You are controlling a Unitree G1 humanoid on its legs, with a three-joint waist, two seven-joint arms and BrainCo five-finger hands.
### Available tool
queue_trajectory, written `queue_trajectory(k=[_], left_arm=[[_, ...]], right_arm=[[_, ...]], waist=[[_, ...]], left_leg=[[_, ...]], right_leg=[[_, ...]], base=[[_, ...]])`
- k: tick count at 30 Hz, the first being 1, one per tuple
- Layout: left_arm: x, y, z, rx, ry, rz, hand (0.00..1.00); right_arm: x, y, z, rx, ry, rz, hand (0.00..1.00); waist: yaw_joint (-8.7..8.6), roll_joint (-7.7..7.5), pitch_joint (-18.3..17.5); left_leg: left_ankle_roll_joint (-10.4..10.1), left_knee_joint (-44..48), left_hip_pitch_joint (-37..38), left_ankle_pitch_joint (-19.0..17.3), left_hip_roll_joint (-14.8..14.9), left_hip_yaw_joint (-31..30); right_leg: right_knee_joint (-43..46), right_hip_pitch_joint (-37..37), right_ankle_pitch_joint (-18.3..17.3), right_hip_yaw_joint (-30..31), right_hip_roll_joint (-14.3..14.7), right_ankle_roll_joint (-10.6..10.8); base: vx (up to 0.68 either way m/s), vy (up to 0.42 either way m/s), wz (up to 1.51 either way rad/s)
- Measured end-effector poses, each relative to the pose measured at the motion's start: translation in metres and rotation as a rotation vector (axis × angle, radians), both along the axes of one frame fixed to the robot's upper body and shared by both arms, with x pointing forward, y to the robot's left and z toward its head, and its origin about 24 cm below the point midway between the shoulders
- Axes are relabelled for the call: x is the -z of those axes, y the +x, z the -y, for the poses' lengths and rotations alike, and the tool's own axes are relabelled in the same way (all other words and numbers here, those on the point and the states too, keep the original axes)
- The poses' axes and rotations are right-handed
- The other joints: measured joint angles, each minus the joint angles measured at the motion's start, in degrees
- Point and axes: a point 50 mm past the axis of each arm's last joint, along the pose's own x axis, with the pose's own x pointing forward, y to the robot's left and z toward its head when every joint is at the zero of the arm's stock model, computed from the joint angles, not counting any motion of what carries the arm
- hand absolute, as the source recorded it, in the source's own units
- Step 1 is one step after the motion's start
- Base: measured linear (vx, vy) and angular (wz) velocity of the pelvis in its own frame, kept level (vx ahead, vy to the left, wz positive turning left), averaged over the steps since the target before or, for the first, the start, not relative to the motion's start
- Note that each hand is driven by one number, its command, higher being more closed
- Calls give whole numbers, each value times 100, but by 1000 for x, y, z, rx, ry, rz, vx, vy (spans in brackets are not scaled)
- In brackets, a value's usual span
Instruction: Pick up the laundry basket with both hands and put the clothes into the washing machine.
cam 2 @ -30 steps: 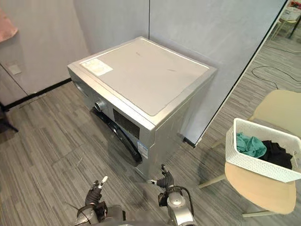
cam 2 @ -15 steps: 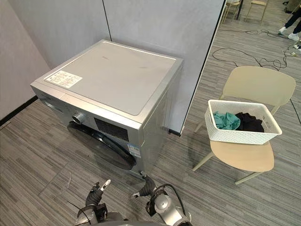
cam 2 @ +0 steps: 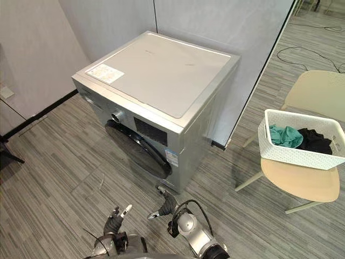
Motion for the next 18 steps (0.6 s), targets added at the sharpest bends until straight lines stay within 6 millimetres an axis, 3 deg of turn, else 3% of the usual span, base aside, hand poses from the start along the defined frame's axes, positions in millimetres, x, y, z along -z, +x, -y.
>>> queue_trajectory(k=[1,2,6,7,9,11,14,15,18], left_arm=[[-1,2,-1,7,6,9,0],[-2,6,-3,20,16,14,0],[-1,3,-4,39,29,3,0],[-1,2,-4,64,42,-2,0],[-1,3,-4,77,52,1,0],[-6,10,0,90,48,32,0],[-11,22,6,117,45,70,0],[-14,28,8,121,40,89,0],[-19,35,12,65,-9,131,0]], right_arm=[[-2,0,-3,-8,25,-6,0],[-4,0,-8,-12,46,-12,0],[-11,7,-19,-16,73,9,0],[-16,17,-19,-2,65,40,0],[-28,43,-9,64,26,122,0],[-57,87,18,203,-97,311,0],[-95,125,55,437,-205,487,0],[-107,135,70,533,-231,529,0],[-126,140,84,648,-254,606,0]], waist=[[-70,-56,-46],[-106,-172,-39],[75,-178,-23],[85,-172,-16],[68,-100,32],[120,10,241],[171,86,474],[187,112,553],[189,110,773]], left_leg=[[-98,-351,63,-91,-134,-25],[-2,-458,58,-65,-309,-64],[104,-300,-62,-97,-580,-166],[135,-296,-113,-78,-652,-146],[176,-300,-207,-56,-731,-105],[293,-314,-334,28,-788,23],[354,-355,-586,126,-882,38],[344,-422,-680,179,-901,41],[352,-644,-742,338,-957,45]], right_leg=[[-38,-12,17,48,-18,18],[-99,-4,105,84,-127,61],[-195,89,306,38,-371,185],[-197,32,353,79,-434,215],[-230,-96,465,127,-504,214],[-289,-296,663,265,-533,207],[-346,-560,835,292,-610,204],[-462,-619,928,260,-605,169],[-676,-675,1074,219,-596,140]], base=[[-59,211,83],[-29,182,86],[-62,141,31],[-116,69,1],[-105,62,-6],[-109,58,-20],[-111,15,-2],[-82,-19,8],[-44,-22,4]])
